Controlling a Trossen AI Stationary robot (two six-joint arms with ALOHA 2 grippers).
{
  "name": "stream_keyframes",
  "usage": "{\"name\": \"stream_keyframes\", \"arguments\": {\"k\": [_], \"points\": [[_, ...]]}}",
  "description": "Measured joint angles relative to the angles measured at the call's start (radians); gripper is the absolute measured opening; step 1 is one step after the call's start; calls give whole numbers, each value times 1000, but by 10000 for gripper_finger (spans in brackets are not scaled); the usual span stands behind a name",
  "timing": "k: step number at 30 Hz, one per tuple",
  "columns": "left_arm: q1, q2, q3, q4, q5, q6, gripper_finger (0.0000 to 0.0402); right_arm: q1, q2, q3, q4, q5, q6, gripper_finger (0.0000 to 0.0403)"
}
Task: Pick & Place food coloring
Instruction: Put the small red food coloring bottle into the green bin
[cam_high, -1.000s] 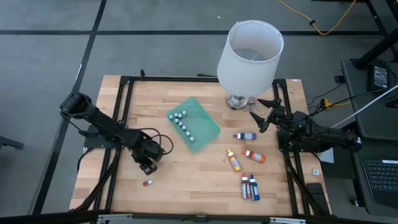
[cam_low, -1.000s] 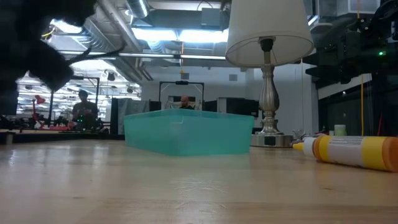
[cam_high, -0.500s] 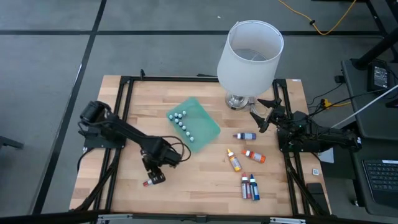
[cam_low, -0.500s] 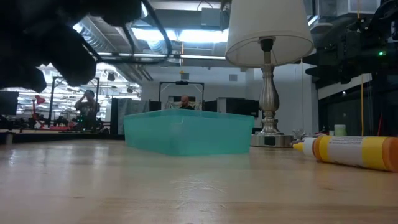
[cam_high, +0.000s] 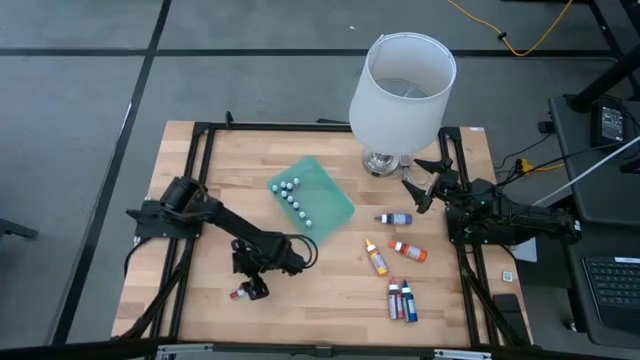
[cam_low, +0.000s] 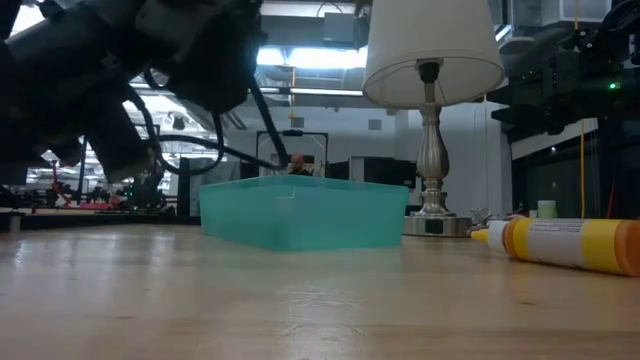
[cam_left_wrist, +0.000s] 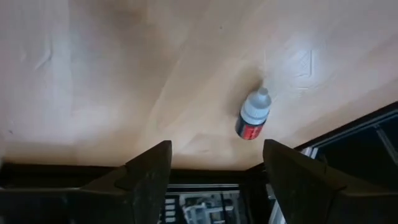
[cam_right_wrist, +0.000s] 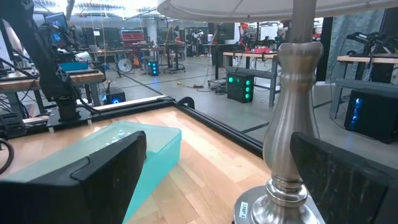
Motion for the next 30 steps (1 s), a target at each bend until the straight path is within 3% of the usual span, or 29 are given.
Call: {"name": "stream_keyframes", "arguments": {"k": [11,30], "points": [[-19,106,133,-34,12,19,246,0,0,0,0,0,0,397],[-76,152,132,-25,-1,-49,246,0,0,0,0,0,0,397]]}}
